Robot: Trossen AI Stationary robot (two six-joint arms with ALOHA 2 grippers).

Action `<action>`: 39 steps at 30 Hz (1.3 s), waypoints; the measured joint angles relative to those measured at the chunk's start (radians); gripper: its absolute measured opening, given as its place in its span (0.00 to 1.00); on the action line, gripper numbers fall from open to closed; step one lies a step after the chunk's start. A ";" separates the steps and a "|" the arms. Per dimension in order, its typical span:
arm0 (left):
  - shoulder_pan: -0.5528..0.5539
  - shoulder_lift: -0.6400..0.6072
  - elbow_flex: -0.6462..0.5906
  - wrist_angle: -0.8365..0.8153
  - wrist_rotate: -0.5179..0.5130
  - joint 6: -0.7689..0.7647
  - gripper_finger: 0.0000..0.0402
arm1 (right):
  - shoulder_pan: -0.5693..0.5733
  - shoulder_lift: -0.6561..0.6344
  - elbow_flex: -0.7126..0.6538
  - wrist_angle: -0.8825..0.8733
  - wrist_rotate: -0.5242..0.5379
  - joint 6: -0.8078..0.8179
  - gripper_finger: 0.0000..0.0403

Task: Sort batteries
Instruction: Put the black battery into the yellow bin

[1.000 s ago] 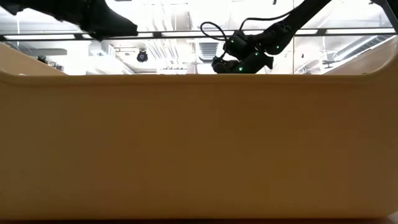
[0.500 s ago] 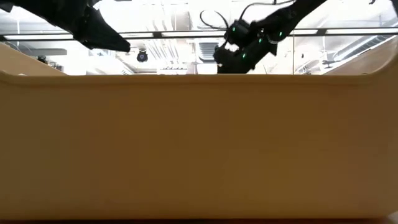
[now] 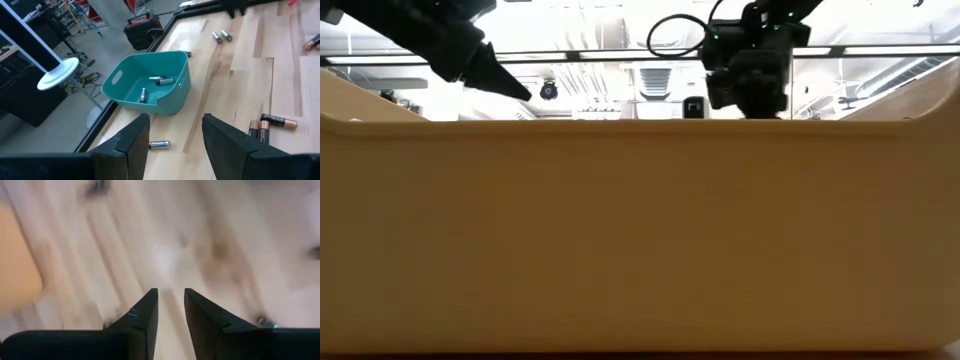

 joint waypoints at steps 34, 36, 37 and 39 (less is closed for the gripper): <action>0.002 0.006 -0.002 0.002 0.001 0.053 0.40 | 0.510 0.005 -0.253 0.080 0.214 0.706 0.30; 0.002 0.006 -0.002 0.002 0.001 0.052 0.40 | 0.510 0.005 -0.260 0.101 0.225 0.701 0.32; 0.002 0.006 -0.002 0.002 0.001 0.052 0.40 | 0.510 0.005 -0.261 0.116 0.238 0.687 0.32; 0.002 0.006 -0.003 0.002 0.001 0.052 0.40 | 0.512 0.005 -0.267 0.150 0.268 0.659 0.34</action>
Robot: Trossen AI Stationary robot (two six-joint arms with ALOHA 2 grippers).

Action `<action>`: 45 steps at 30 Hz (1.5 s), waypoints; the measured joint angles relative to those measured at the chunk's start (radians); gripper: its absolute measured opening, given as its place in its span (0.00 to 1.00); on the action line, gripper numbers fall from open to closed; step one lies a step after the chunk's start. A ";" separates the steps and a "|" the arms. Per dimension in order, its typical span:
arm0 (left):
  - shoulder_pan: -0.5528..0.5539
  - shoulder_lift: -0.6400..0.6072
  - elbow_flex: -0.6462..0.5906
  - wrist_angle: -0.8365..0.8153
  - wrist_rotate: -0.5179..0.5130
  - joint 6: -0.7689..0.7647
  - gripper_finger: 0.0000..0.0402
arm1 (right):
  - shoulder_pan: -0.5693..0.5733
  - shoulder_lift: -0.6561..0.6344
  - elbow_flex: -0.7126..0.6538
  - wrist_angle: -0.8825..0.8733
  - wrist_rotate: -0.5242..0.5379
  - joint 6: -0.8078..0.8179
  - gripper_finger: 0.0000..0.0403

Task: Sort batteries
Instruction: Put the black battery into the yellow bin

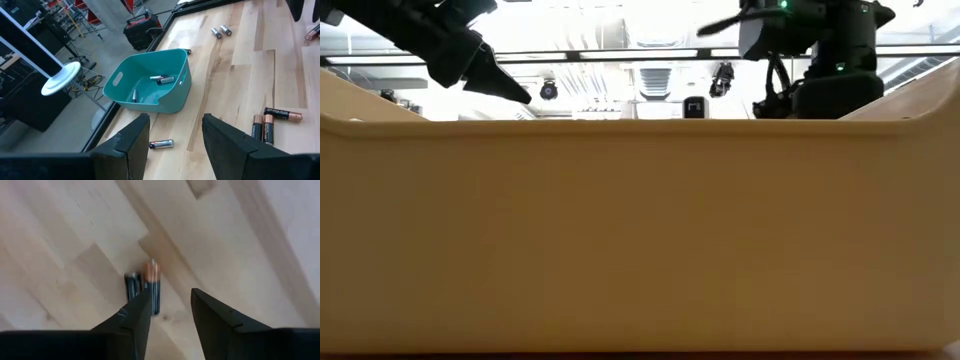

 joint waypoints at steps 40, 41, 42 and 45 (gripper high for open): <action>0.000 0.001 -0.006 0.007 0.000 -0.004 0.40 | 0.021 0.115 -0.035 0.122 0.048 -0.114 0.32; 0.000 0.001 -0.006 0.007 0.000 -0.004 0.40 | 0.021 0.115 -0.036 0.122 0.049 -0.114 0.31; 0.000 0.001 -0.006 0.006 0.001 -0.004 0.40 | 0.021 0.115 -0.036 0.121 0.050 -0.115 0.29; 0.000 0.001 -0.006 0.006 0.000 -0.004 0.40 | 0.021 0.115 -0.036 0.120 0.052 -0.124 0.25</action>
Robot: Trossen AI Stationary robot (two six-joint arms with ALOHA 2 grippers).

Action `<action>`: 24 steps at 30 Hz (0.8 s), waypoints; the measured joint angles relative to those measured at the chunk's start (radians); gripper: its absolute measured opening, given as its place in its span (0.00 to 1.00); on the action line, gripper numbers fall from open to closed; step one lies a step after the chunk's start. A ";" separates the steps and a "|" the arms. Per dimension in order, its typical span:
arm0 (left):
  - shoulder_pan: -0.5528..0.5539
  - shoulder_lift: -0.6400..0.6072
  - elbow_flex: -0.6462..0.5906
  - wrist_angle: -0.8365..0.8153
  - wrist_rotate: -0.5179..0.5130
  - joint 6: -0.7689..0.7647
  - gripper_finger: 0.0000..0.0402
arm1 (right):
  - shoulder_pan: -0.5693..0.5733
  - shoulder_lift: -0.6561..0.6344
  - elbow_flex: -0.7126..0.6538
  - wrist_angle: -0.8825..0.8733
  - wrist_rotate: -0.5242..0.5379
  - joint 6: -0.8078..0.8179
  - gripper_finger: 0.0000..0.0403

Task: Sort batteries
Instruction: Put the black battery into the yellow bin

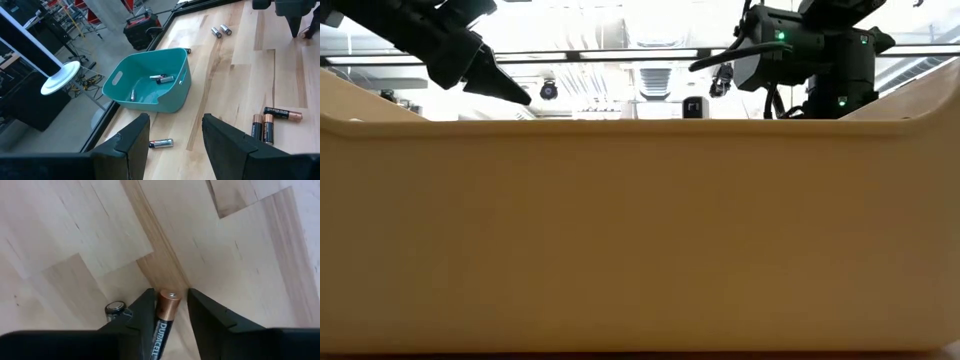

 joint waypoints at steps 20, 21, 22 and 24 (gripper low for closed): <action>0.000 0.000 0.000 -0.001 0.000 0.000 0.40 | 0.000 -0.010 -0.002 0.003 0.069 -0.055 0.11; 0.000 0.000 0.000 -0.001 0.000 0.000 0.40 | 0.000 -0.017 -0.002 0.004 0.080 -0.055 0.11; 0.000 0.000 0.000 -0.001 0.000 0.000 0.40 | -0.001 -0.029 -0.002 0.003 0.087 -0.055 0.11; 0.000 0.000 0.000 -0.002 0.000 0.000 0.40 | -0.002 -0.059 0.001 0.003 0.098 -0.056 0.11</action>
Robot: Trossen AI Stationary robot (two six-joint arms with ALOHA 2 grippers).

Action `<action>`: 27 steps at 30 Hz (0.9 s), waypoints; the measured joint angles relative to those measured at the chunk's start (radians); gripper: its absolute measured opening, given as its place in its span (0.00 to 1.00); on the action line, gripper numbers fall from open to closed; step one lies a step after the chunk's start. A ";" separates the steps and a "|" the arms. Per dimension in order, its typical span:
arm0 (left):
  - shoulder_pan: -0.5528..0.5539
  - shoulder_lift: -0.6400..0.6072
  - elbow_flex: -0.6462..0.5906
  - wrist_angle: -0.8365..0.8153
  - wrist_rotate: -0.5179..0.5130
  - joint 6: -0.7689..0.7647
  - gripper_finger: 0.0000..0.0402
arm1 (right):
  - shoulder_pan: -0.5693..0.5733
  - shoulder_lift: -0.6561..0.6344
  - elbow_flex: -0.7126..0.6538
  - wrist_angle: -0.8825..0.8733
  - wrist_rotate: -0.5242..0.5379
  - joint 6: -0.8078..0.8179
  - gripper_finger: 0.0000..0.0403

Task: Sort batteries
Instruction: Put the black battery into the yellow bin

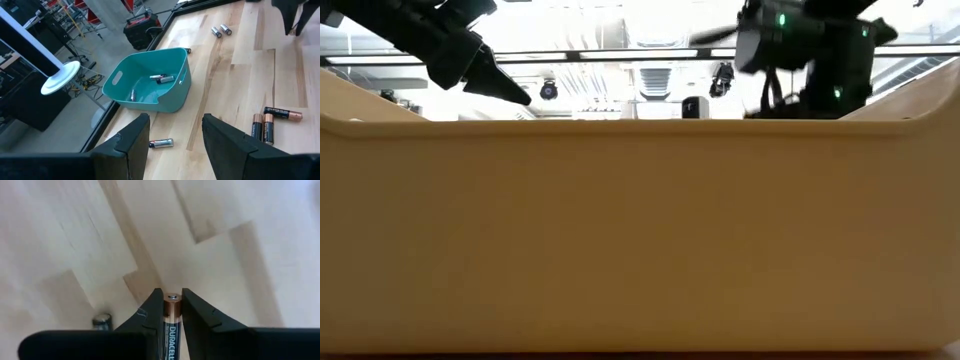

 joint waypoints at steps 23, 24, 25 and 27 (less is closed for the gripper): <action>0.002 0.002 0.000 0.035 0.000 0.057 0.40 | 0.002 0.106 -0.093 1.629 -0.628 -0.665 0.10; 0.002 0.002 0.000 0.035 0.000 0.057 0.40 | -0.003 0.139 -0.089 1.652 -0.665 -0.656 0.10; 0.002 0.002 0.000 0.037 0.000 0.057 0.40 | -0.005 0.171 -0.079 1.654 -0.696 -0.643 0.10; 0.002 0.002 0.000 0.037 0.000 0.056 0.40 | -0.012 0.228 -0.059 1.654 -0.723 -0.598 0.10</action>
